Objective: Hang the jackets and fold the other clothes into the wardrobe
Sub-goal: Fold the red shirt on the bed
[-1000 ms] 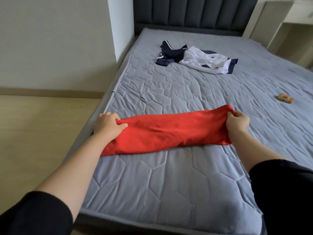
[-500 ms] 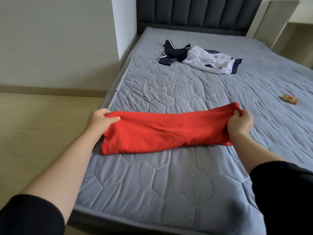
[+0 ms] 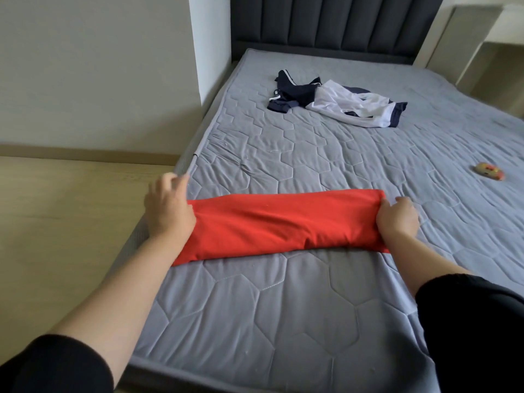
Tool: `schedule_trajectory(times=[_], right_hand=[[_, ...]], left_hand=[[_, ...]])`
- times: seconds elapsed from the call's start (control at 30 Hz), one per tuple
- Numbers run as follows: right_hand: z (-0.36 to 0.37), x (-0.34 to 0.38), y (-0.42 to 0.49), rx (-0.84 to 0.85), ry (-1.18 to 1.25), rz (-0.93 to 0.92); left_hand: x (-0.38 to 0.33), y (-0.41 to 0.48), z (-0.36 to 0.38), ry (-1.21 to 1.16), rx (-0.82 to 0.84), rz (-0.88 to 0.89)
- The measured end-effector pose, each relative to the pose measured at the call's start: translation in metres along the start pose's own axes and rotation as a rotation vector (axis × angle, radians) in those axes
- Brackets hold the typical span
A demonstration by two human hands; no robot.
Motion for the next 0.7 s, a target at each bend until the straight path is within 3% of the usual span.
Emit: schedule_trajectory(times=[0.07, 0.13, 0.2, 0.27, 0.37, 0.47, 0.7], right_hand=[[-0.017, 0.022, -0.005, -0.133, 0.002, -0.139], [-0.033, 0.057, -0.024, -0.255, 0.002, -0.405], [-0.037, 0.088, -0.061, -0.272, 0.043, -0.68], [-0.023, 0.11, -0.109, -0.184, 0.018, -0.953], [0.037, 0.105, -0.162, 0.195, -0.277, -1.256], [0.063, 0.069, -0.146, 0.355, -0.448, -1.172], [0.048, -0.002, -0.055, 0.354, -0.589, -0.654]], left_hand=[[-0.054, -0.004, 0.002, -0.017, 0.035, 0.277], [-0.101, -0.029, 0.035, -0.105, 0.34, 0.434], [-0.125, -0.069, 0.075, -0.03, 0.633, 0.517], [-0.125, -0.094, 0.098, 0.097, 0.72, 0.532], [-0.114, -0.097, 0.106, 0.14, 0.688, 0.515], [-0.109, -0.095, 0.113, 0.128, 0.732, 0.497], [-0.107, -0.096, 0.113, 0.105, 0.804, 0.484]])
Point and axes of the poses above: each hand's wrist, its own y-axis towards the middle knuckle, its own z-axis out of the palm, x = y × z, the point moved 9 cm from there along y, towards the middle knuckle, and after that the axes turned 9 degrees about -y, right-handed, at the moved point
